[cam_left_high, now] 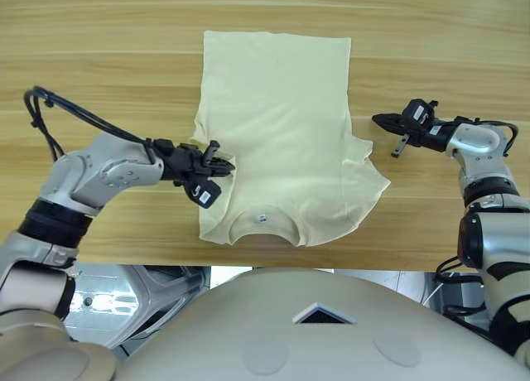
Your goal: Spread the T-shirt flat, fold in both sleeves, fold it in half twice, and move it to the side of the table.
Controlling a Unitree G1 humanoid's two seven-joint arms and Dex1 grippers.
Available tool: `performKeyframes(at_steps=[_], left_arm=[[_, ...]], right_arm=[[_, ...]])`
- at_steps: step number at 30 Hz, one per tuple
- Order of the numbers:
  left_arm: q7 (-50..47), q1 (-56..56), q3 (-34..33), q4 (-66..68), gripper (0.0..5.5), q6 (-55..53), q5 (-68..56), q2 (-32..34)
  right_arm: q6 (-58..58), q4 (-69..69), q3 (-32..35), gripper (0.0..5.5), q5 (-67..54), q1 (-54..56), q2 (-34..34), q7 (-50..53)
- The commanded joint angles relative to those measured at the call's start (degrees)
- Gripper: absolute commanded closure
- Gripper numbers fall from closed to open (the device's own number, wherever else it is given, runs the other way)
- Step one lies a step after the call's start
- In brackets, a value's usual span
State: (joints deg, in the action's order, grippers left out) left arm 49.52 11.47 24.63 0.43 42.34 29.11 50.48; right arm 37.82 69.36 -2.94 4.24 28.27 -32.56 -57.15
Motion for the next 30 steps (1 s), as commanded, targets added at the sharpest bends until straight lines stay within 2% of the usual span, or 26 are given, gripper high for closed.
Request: performKeyframes(at_steps=[1, 6, 9, 20, 24, 27, 30], left_arm=[[0.5, 1.4, 1.0, 1.0, 5.48, -0.3, 0.3, -0.8], [1.0, 2.0, 1.9, 1.1, 5.48, -0.6, -0.7, -1.5], [2.1, 2.2, 2.5, 1.1, 4.83, -1.1, -1.4, -1.7], [1.7, 2.3, 3.9, 1.8, 3.30, -0.2, -3.9, -4.3], [0.1, 3.0, 0.5, 2.4, 2.73, -0.5, -8.0, -3.9], [-2.0, 3.9, -5.2, 2.1, 2.21, -0.7, -14.4, -2.5], [-2.5, 2.6, -9.8, 2.2, 1.76, -1.1, -20.1, -0.6]], right_arm=[[-0.4, -0.1, -0.8, 5.50, 0.8, -0.9, 0.4, -0.5], [-0.4, -0.1, -0.9, 5.50, 0.8, -0.8, 0.5, -0.4], [-0.5, -0.1, -0.9, 5.50, 0.9, -0.7, 0.7, -0.3], [-0.5, 0.1, -1.1, 5.50, 0.9, -0.7, 1.1, -0.2], [0.6, -0.8, -0.9, 5.50, 0.5, -0.8, 0.2, -0.7], [2.3, -5.8, 1.6, 5.50, -3.7, -1.1, -2.6, -4.2], [2.8, -13.6, 3.7, 5.03, -6.4, -2.8, -6.2, -5.6]])
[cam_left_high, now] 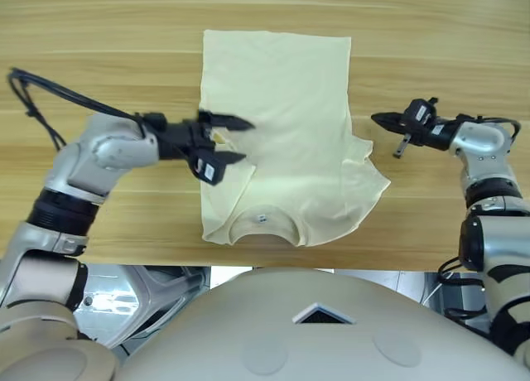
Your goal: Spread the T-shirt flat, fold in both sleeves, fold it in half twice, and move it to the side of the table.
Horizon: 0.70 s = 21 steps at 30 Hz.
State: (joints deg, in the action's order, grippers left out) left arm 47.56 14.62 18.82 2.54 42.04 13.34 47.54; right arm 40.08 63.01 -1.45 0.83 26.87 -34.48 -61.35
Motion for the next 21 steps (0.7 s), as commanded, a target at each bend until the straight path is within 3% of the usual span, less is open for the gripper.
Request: performKeyframes(at_steps=[1, 10, 14, 21], left_arm=[[-1.0, -1.0, -5.4, 1.6, 1.63, -0.4, -4.9, 3.0], [-5.2, -4.8, -8.6, 11.5, 0.14, 2.1, -1.3, 3.8], [-7.5, -4.9, -8.4, 14.9, 0.10, 2.2, 0.7, 2.8], [-9.3, -5.1, -7.4, 16.4, 0.10, 2.5, 2.0, 0.9]], right_arm=[[0.5, -11.5, 2.7, 4.88, -3.4, -3.2, -6.0, -1.5], [-4.9, -43.4, 7.0, 3.20, -1.1, -30.6, -21.4, 0.2], [-6.5, -51.8, 9.0, 2.52, 0.4, -39.8, -22.9, 2.8], [-6.9, -52.6, 4.0, 2.46, 4.6, -39.9, -20.0, 6.4]])
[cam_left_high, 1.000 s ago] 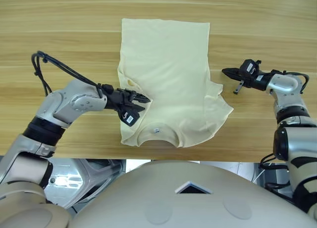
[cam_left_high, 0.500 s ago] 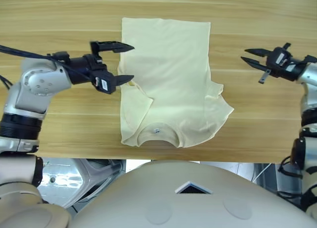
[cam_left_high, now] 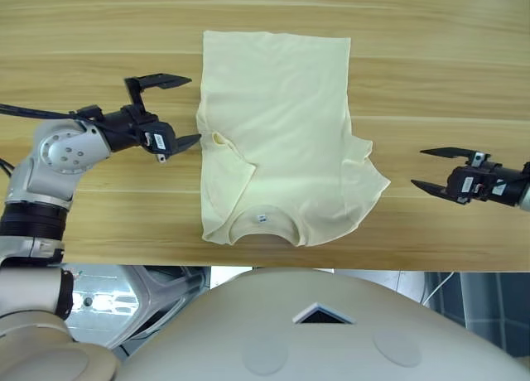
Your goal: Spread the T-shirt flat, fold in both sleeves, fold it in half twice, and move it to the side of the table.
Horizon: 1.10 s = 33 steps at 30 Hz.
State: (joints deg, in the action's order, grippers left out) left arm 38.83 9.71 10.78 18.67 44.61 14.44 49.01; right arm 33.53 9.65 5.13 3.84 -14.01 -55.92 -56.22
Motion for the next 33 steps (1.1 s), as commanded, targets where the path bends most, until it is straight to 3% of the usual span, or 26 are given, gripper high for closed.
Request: performKeyframes(at_steps=[1, 17, 33], left_arm=[[-0.6, -0.2, 0.7, 0.2, 0.10, -0.1, 0.9, -0.8], [-1.2, -0.2, 0.7, 0.2, 0.10, 0.1, 1.8, -1.9], [-2.0, -0.2, 1.1, 0.5, 0.10, 0.2, 2.7, -2.9]], right_arm=[[-0.4, 1.3, -3.6, 2.46, 2.1, 1.3, 1.9, 1.5], [1.0, 4.6, -10.9, 2.46, 4.5, 2.7, 1.8, 3.7], [2.9, 7.6, -14.1, 5.29, 4.6, 3.8, 1.5, 4.9]])
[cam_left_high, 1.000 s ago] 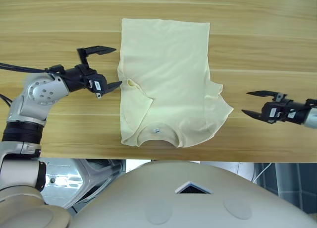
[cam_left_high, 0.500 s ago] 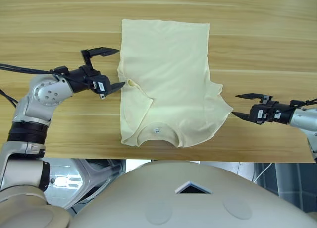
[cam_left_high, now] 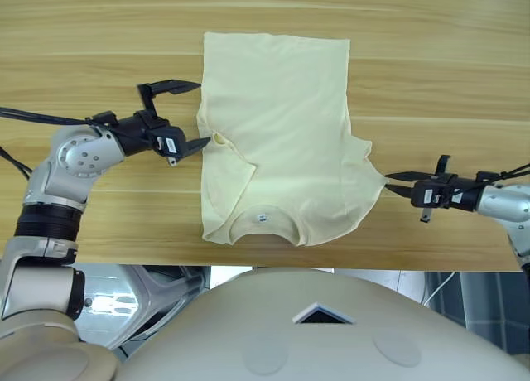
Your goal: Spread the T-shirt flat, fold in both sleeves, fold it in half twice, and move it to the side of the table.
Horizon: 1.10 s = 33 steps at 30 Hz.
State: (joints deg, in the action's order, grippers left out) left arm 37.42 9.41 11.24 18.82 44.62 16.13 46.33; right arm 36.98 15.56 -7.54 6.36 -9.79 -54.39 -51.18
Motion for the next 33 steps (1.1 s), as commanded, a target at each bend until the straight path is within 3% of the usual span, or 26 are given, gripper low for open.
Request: performKeyframes(at_steps=[1, 10, 19, 33], left_arm=[[-0.7, 0.2, 0.7, 0.4, 0.10, 0.2, 1.0, -0.2], [-1.1, 0.8, 1.6, 0.6, 0.10, -0.1, 1.3, -0.8], [-1.2, 1.6, 2.5, 1.1, 0.10, -0.4, 1.8, -1.8], [-1.2, 2.4, 3.2, 1.7, 0.10, -0.6, 2.6, -3.2]], right_arm=[[-0.4, 1.9, -1.5, 5.42, 2.1, -0.4, 0.0, 0.0], [2.0, -0.5, 1.0, 5.47, -0.2, -2.5, -2.9, 0.8], [0.6, -13.4, 6.0, 5.47, -3.4, -5.0, -8.2, -0.8], [-4.6, -19.3, -4.9, 5.47, 0.2, 9.6, -3.1, -6.8]])
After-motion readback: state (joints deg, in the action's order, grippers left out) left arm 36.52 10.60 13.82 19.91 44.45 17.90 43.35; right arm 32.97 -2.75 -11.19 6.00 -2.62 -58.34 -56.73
